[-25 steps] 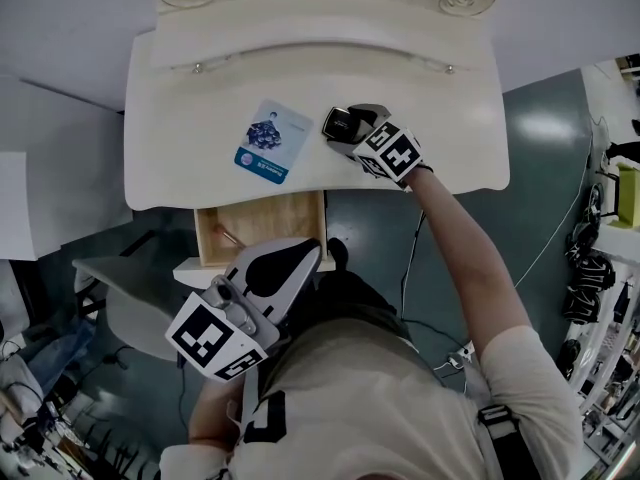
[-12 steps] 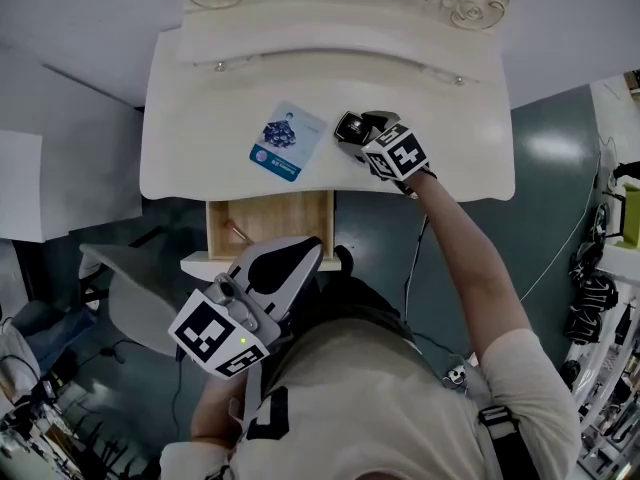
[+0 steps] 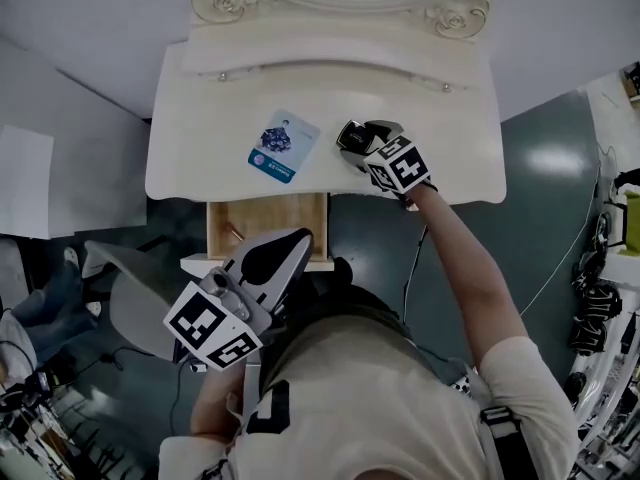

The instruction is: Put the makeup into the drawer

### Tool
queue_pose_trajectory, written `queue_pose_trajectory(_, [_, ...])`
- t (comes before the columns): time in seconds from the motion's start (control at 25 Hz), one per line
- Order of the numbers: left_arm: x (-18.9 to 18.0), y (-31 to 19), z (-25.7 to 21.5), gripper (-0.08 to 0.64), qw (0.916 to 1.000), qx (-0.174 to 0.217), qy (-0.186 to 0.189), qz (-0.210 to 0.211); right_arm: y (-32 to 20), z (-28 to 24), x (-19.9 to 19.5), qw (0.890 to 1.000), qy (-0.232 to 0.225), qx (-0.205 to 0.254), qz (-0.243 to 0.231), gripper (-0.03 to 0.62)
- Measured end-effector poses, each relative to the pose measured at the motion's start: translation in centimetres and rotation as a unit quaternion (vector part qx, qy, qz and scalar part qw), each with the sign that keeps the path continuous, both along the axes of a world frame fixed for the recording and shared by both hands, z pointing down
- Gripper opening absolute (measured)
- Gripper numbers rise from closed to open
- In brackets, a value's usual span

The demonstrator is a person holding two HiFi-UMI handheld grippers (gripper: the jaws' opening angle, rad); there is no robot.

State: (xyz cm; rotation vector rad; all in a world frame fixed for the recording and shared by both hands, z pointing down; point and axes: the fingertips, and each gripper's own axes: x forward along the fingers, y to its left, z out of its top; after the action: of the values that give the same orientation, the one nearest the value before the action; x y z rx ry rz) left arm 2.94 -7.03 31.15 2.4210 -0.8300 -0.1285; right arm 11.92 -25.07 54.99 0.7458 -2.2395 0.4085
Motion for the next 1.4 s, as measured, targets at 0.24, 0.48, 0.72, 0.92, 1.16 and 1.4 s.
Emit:
queue_pose_trajectory(0.24, [-0.2,1.5,-1.2,0.057,0.9986,0.022,-0.035,-0.032,1.9,-2.8,0.4,0.999,-0.026,0.016,-0.008,0.337])
queue_pose_trajectory(0.48, [-0.8,3.1,-1.4,0.057,0.9925,0.053,-0.086,-0.069,4.9,-5.6,-0.3,0.997,-0.050,0.036,-0.041,0.337])
queue_pose_trajectory(0.72, [0.8,5.7,-1.7,0.057,0.9884,0.057,-0.105,-0.094,9.5,-7.6,-0.6,0.993,-0.055,0.039,-0.098,0.337])
queue_pose_trajectory(0.92, [1.4,6.9,-2.0,0.057,0.9811,0.068,-0.136,-0.119,12.0,-9.2,-1.3,0.986,-0.064,0.047,-0.144,0.337])
queue_pose_trajectory(1.16, [0.8,8.9,-1.4,0.057,0.9738,0.070,-0.170,-0.134,15.7,-10.3,-4.2,0.976,-0.086,0.049,-0.193,0.337])
queue_pose_trajectory(1.4, [-0.6,8.8,-1.0,0.057,0.9750,0.073,-0.163,-0.132,17.0,-11.1,-6.2,0.971,-0.091,0.046,-0.217,0.337])
